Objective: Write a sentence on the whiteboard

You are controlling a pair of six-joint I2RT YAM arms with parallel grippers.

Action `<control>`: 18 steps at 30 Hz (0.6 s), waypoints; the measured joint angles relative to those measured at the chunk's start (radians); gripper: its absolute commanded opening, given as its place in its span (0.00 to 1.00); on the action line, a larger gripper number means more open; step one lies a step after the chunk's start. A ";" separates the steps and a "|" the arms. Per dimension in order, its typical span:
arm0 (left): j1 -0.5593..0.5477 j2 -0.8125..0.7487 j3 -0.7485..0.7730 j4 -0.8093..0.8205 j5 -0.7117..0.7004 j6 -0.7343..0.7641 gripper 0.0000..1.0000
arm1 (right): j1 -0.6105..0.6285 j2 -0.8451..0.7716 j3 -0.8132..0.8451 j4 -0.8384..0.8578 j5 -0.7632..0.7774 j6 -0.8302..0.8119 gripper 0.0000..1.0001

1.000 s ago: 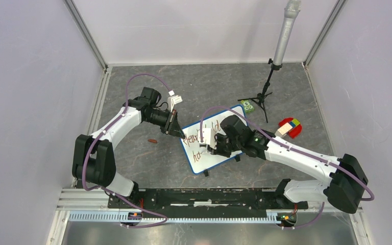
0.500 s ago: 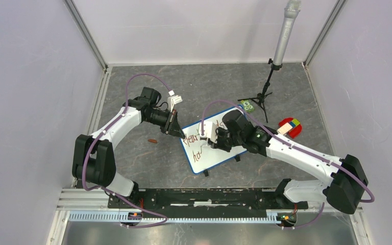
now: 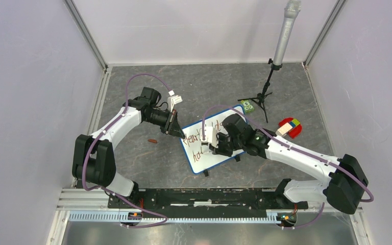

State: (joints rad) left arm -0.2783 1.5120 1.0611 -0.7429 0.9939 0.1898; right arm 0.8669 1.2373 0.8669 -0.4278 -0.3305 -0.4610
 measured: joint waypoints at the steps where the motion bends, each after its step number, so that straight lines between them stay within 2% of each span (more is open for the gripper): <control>1: 0.000 0.000 0.000 0.000 0.000 0.000 0.02 | 0.003 0.000 -0.011 -0.002 -0.008 0.000 0.00; 9: 0.000 0.000 0.000 -0.001 0.001 0.000 0.03 | 0.059 0.008 -0.055 -0.009 -0.032 0.000 0.00; 18: 0.000 0.000 0.000 -0.002 0.001 0.000 0.02 | 0.077 0.032 -0.009 -0.015 -0.053 0.004 0.00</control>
State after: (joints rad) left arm -0.2787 1.5120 1.0615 -0.7444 0.9951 0.1898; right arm 0.9443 1.2694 0.8581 -0.4427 -0.3836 -0.4572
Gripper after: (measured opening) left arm 0.148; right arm 0.136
